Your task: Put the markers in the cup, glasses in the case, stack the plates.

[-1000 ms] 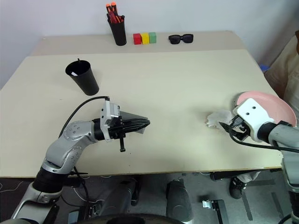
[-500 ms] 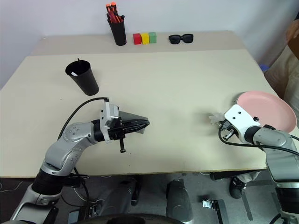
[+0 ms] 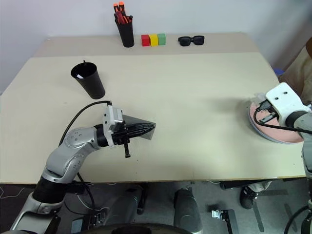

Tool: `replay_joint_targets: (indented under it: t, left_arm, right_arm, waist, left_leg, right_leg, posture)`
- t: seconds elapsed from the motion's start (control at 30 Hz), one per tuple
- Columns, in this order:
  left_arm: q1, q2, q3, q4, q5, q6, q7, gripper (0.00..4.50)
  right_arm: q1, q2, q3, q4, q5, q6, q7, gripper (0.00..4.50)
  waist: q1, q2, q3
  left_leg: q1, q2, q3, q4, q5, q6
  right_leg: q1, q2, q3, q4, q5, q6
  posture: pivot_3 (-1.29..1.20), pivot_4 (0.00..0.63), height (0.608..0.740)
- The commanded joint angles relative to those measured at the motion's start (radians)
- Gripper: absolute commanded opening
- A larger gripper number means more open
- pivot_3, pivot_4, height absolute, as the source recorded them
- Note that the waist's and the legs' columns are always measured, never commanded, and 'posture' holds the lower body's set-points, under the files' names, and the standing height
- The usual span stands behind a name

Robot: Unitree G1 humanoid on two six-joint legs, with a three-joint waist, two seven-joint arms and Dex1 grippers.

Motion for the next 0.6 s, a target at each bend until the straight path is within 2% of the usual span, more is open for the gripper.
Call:
replay_joint_targets:
  t: [0.03,0.2,0.43,0.6]
  left_arm:
    - [-0.011,0.008,0.037,-0.048,-0.027,0.003,0.012,0.02]
    - [0.003,0.021,0.045,-0.08,-0.04,0.025,0.019,0.02]
    - [0.025,0.045,0.088,-0.095,-0.037,0.03,0.058,0.02]
    - [0.073,0.084,0.205,-0.083,-0.027,0.015,0.11,0.02]
  right_arm:
    - [-0.016,-0.02,0.022,0.04,-0.026,-0.047,-0.011,1.56]
    - [-0.054,-0.017,0.049,0.056,-0.027,-0.083,-0.013,4.11]
    - [-0.127,-0.032,0.088,0.107,-0.032,-0.168,0.014,4.11]
    - [-0.18,0.036,0.099,0.035,0.072,-0.246,0.09,4.11]
  waist:
    - [-0.001,0.0,0.0]
    - [-0.002,0.0,0.0]
    - [-0.001,0.0,0.0]
    - [-0.011,0.0,0.0]
  left_leg:
    - [0.0,0.0,0.0,0.0,0.0,0.0]
    - [0.0,0.0,0.0,0.0,0.0,0.0]
    - [0.0,0.0,0.001,0.0,0.0,0.0]
    - [0.0,0.001,0.0,0.0,0.0,0.0]
  right_leg:
    - [0.0,0.0,0.0,0.0,0.0,0.0]
    - [0.0,0.0,0.001,0.0,0.0,0.0]
    - [0.0,0.0,0.0,0.0,0.0,0.0]
    - [-0.001,0.001,0.001,0.0,0.0,0.0]
  posture:
    - [0.0,0.15,0.74]
    - [0.0,0.15,0.74]
    - [0.0,0.15,0.74]
    - [0.0,0.15,0.74]
